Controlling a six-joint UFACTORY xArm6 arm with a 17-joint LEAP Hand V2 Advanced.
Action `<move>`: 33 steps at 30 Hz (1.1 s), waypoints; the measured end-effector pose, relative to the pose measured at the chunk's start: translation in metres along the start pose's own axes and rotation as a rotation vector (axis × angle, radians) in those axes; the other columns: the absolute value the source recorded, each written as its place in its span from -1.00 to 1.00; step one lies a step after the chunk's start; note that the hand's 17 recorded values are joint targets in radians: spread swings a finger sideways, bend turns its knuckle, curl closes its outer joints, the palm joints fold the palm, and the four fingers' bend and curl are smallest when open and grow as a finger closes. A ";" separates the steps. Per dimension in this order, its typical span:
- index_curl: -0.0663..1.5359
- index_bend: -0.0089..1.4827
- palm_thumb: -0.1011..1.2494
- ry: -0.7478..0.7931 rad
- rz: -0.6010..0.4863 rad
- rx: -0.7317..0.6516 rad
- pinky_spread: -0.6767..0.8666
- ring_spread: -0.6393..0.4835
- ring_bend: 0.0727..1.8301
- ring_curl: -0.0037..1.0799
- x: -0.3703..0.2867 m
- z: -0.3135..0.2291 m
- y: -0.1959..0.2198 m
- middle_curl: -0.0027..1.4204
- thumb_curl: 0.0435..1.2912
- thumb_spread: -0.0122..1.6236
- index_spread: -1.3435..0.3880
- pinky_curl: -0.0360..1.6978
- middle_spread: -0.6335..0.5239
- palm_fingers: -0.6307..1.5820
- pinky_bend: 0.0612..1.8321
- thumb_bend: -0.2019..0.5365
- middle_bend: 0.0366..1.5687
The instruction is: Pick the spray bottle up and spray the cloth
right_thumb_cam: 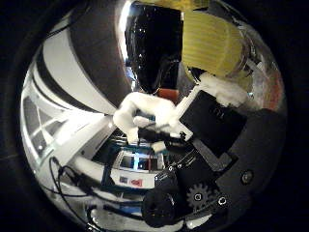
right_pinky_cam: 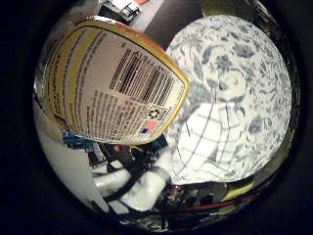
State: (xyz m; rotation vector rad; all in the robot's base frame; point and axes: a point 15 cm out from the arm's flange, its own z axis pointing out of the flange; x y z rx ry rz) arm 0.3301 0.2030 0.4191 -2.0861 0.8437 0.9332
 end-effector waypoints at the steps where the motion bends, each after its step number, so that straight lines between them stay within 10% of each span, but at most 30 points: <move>1: -0.06 0.52 0.71 -0.010 -0.001 0.036 -0.43 -0.13 0.57 0.03 0.003 0.000 -0.007 -0.19 0.14 0.04 0.32 0.28 -0.05 0.67 0.14 -0.50 0.70; 15: -0.05 0.52 0.71 -0.020 0.109 0.303 -0.42 -0.13 0.57 0.02 0.130 0.042 -0.031 -0.19 0.19 -0.02 0.32 0.28 -0.03 0.67 0.14 -0.50 0.69; 33: -0.05 0.49 0.65 -0.040 0.182 0.258 -0.43 -0.12 0.56 0.01 0.187 0.086 -0.030 -0.19 0.21 -0.07 0.33 0.27 -0.02 0.67 0.13 -0.53 0.69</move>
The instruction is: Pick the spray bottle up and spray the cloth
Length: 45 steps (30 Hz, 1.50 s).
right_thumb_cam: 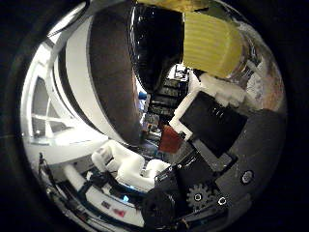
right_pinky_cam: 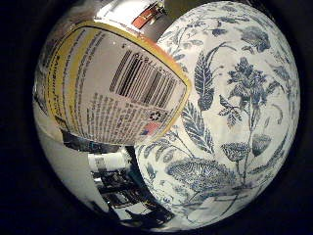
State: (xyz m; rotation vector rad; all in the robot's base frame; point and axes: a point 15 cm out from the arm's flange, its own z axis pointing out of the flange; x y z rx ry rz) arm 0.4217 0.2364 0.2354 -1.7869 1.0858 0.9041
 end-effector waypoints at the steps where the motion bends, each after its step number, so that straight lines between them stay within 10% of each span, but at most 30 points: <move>1: -0.05 0.49 0.65 0.005 0.006 0.002 -0.43 -0.12 0.56 0.01 0.003 0.000 0.000 -0.19 0.21 -0.08 0.33 0.26 -0.02 0.66 0.13 -0.53 0.69; 11: -0.04 0.06 0.50 0.014 0.008 -0.035 -0.52 -0.17 0.44 -0.04 0.007 0.002 0.008 -0.20 0.19 -0.36 0.25 0.12 -0.08 0.49 0.17 -0.56 0.55; 18: -0.10 -0.49 0.49 0.049 -0.004 -0.065 -0.67 -0.29 0.38 -0.02 0.013 -0.008 0.016 -0.23 0.12 -0.23 0.16 0.02 -0.19 -0.09 0.16 -0.52 0.20; 31: -0.39 -0.76 0.26 0.126 0.022 -0.072 0.29 0.29 -0.37 -0.42 0.023 -0.040 0.014 -0.48 -0.22 0.23 0.30 -0.33 0.26 -0.45 -0.45 -0.54 -0.48; 45: -0.55 -0.79 0.23 0.184 0.030 -0.029 0.40 0.42 -0.54 -0.48 0.018 -0.105 0.013 -0.51 -0.33 0.26 0.33 -0.50 0.38 -0.39 -0.51 -0.51 -0.66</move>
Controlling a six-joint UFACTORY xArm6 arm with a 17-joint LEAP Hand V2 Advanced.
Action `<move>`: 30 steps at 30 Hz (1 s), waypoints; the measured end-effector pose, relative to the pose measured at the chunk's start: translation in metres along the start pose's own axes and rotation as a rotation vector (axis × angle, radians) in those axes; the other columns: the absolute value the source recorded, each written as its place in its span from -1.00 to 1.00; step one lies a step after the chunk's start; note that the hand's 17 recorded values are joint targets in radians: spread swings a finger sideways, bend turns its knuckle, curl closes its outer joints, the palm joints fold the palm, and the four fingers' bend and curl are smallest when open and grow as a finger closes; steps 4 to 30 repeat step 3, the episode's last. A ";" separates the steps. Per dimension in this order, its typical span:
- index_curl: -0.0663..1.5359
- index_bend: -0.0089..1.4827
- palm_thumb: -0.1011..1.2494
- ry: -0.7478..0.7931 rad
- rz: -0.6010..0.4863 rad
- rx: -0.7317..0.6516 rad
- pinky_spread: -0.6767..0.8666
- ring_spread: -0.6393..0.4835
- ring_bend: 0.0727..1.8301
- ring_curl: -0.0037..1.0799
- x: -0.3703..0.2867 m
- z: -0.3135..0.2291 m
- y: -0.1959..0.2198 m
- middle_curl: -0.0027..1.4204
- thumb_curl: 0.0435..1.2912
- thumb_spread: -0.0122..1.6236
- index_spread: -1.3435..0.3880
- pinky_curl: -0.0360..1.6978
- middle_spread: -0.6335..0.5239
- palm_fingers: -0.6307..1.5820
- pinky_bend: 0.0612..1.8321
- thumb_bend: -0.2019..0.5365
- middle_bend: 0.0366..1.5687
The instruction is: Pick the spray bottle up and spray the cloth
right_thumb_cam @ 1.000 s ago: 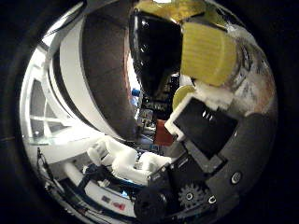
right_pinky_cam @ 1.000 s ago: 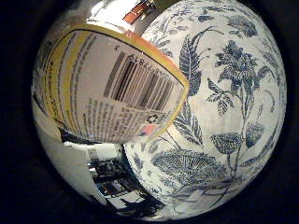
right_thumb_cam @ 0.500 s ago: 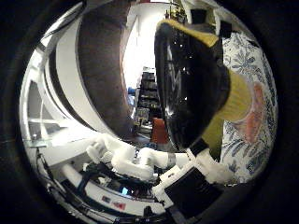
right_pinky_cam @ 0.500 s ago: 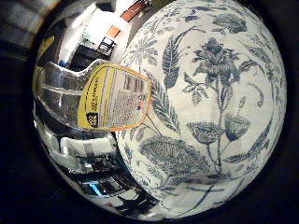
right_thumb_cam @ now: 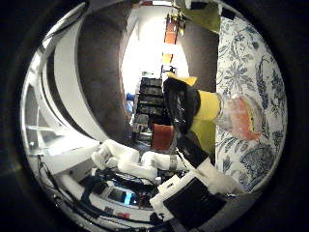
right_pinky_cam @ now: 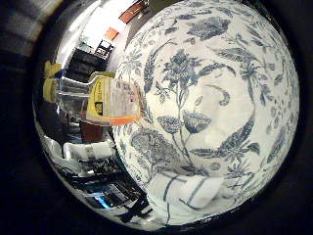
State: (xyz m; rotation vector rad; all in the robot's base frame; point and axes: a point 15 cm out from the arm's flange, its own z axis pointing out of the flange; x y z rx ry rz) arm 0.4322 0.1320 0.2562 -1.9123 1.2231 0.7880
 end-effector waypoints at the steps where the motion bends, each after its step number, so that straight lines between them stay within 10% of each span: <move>1: -0.56 -0.78 0.24 -0.004 0.001 0.000 0.40 0.42 -0.55 -0.48 -0.003 -0.004 0.002 -0.51 -0.34 0.26 0.33 -0.51 0.38 -0.39 -0.51 -0.51 -0.66; 30: -0.56 -0.78 0.25 -0.012 -0.002 0.004 0.40 0.42 -0.56 -0.48 -0.011 -0.013 0.005 -0.51 -0.34 0.26 0.33 -0.52 0.37 -0.38 -0.51 -0.52 -0.67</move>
